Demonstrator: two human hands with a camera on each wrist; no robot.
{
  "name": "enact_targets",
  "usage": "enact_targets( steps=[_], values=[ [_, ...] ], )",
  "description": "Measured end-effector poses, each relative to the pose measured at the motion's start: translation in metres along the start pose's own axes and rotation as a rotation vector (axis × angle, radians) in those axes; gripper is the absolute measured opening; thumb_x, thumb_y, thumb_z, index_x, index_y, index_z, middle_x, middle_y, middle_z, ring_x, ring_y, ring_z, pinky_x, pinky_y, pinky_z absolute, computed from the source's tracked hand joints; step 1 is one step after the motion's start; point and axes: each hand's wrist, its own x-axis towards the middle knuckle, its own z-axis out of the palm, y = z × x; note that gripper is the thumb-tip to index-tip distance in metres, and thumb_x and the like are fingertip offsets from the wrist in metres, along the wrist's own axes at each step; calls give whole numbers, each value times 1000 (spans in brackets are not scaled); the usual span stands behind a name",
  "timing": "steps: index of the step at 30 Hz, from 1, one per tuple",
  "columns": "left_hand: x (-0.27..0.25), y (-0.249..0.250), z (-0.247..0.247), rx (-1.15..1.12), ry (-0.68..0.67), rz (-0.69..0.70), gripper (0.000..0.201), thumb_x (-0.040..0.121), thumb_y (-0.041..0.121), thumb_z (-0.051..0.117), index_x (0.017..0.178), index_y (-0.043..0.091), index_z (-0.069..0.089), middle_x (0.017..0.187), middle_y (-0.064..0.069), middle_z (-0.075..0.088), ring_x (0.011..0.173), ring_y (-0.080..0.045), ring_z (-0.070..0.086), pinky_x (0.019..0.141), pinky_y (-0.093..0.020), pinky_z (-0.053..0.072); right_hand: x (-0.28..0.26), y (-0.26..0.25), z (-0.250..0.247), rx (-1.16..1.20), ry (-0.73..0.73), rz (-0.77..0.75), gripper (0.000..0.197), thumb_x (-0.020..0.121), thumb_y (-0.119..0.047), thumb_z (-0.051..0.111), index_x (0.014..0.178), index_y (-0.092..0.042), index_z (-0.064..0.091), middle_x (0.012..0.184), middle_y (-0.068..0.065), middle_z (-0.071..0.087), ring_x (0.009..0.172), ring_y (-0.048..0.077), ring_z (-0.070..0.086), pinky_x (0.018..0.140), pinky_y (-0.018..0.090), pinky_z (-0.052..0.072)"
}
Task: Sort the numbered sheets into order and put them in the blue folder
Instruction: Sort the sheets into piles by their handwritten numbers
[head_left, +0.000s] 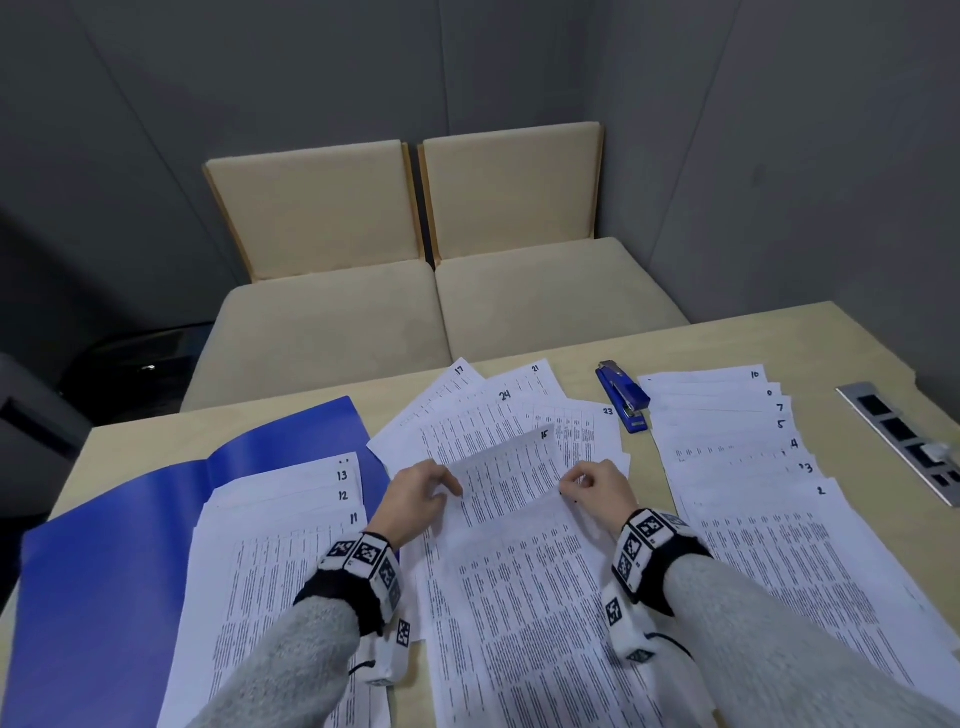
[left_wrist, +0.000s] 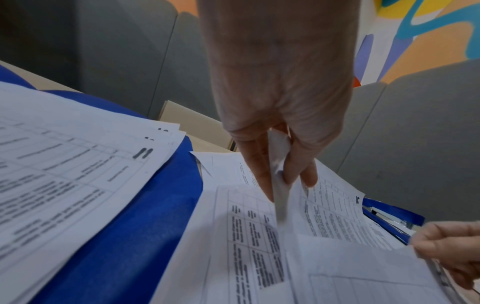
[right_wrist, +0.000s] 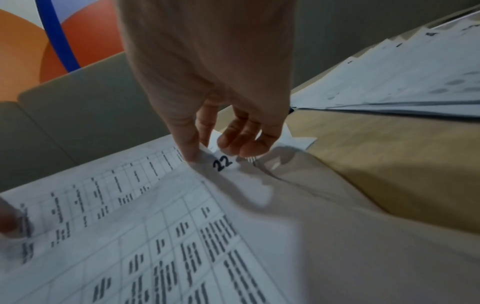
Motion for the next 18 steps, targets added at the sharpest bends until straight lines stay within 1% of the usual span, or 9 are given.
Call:
enact_targets(
  steps=[3, 6, 8, 10, 11, 13, 14, 16, 18],
  values=[
    [-1, 4, -8, -9, 43, 9, 43, 79, -3, 50, 74, 38, 62, 97, 6, 62, 96, -14, 58, 88, -37, 48, -1, -8, -8, -1, -19, -64, 14, 77, -13, 68, 68, -22, 65, 95, 12, 52, 72, 13, 50, 70, 18, 39],
    [-1, 12, -30, -10, 156, 44, 36, 81, 0, 52, 76, 33, 66, 93, 7, 62, 93, -12, 58, 84, -33, 48, -7, -13, -25, -112, -74, -124, 17, 79, -16, 69, 69, -27, 61, 95, -1, 45, 91, 13, 46, 89, 25, 39],
    [-2, 19, -51, 10, 247, 82, 32, 81, 0, 53, 81, 27, 70, 90, 8, 61, 90, -13, 58, 77, -31, 46, -14, -19, -39, -258, -104, -161, 19, 82, -21, 68, 69, -31, 57, 90, -8, 45, 99, 13, 45, 94, 32, 39],
    [-3, 29, -75, 62, 332, 150, 29, 83, 0, 55, 84, 24, 71, 87, 8, 59, 84, -11, 57, 73, -31, 46, -20, -26, -51, -261, -77, -211, 16, 84, -20, 66, 72, -28, 58, 87, -8, 52, 93, 14, 52, 90, 33, 44],
    [-6, 36, -88, 80, 373, 200, 28, 83, -1, 56, 86, 22, 71, 84, 9, 57, 80, -5, 56, 72, -27, 46, -24, -31, -58, -200, -65, -237, 11, 85, -18, 65, 75, -22, 61, 85, -4, 57, 87, 14, 55, 85, 30, 46],
    [-12, 52, -113, 112, 468, 298, 25, 83, -4, 59, 88, 18, 72, 78, 11, 51, 73, 5, 51, 67, -11, 41, -31, -45, -71, -60, -49, -296, 6, 88, -13, 63, 83, -9, 64, 84, 1, 63, 80, 12, 56, 74, 16, 45],
    [-14, 60, -127, 112, 513, 335, 25, 83, -6, 60, 88, 15, 72, 76, 10, 49, 71, 7, 49, 66, -9, 39, -33, -51, -78, -4, -44, -307, 6, 89, -12, 61, 85, -7, 63, 84, 1, 64, 78, 11, 57, 70, 12, 44],
    [-23, 76, -155, 85, 612, 381, 25, 81, -10, 60, 88, 11, 72, 75, 2, 50, 68, 1, 46, 64, -13, 40, -33, -64, -92, 107, -22, -315, 6, 91, -10, 59, 85, -10, 60, 82, -2, 63, 75, 6, 57, 70, 13, 43],
    [-39, 93, -182, 25, 730, 437, 26, 79, -12, 57, 90, 8, 72, 80, -2, 55, 72, -1, 48, 66, -16, 41, -27, -71, -106, 225, 21, -295, 9, 93, -11, 56, 84, -12, 56, 80, -1, 61, 70, 5, 56, 71, 17, 42]
  ],
)
